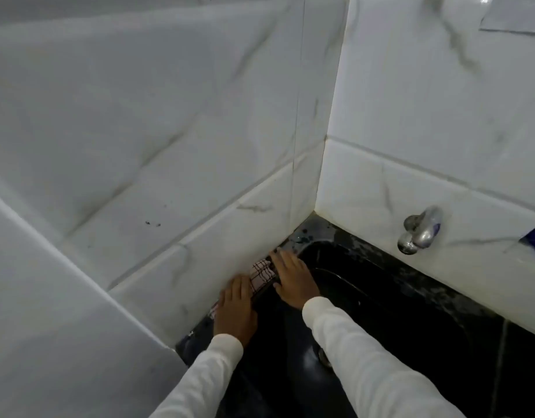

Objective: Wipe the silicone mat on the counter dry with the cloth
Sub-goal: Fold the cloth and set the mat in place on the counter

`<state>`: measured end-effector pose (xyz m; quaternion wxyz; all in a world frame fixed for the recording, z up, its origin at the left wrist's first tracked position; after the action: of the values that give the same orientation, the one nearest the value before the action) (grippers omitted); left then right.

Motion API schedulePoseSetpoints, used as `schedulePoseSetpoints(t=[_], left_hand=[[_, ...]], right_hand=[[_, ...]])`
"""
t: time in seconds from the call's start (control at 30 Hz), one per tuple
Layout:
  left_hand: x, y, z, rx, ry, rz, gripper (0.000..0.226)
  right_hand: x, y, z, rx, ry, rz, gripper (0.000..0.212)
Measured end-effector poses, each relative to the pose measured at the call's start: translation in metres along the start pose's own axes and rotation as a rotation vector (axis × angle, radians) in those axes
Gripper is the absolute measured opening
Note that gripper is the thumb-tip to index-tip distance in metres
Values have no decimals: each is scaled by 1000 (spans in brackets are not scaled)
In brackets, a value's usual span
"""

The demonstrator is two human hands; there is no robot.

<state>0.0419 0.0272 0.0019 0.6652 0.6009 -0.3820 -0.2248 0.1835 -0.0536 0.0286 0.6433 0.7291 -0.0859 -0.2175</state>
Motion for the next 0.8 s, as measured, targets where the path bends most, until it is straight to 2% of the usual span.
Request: schedulePoseSetpoints(t=[0.3, 0.47, 0.8], left_hand=[[-28, -26, 5, -44, 72, 38, 74], [-36, -28, 6, -21, 3, -32, 67], [-42, -38, 10, 5, -33, -91, 70]], right_hand=[[-18, -37, -19, -90, 29, -88, 72], [-9, -50, -25, -94, 0, -146, 75], [-8, -51, -35, -117, -4, -57, 68]])
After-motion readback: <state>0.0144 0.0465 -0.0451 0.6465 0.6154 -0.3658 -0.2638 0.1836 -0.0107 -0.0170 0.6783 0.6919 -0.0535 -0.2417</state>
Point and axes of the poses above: each hand's wrist, its own z-axis away from the middle knuckle, its own y-axis out of the back of the hand, x = y × z, the point moved 5 cm from there along -z, towards the middle knuckle, and after that the axes turned 6 degrees about y, right-handed, at the moved point
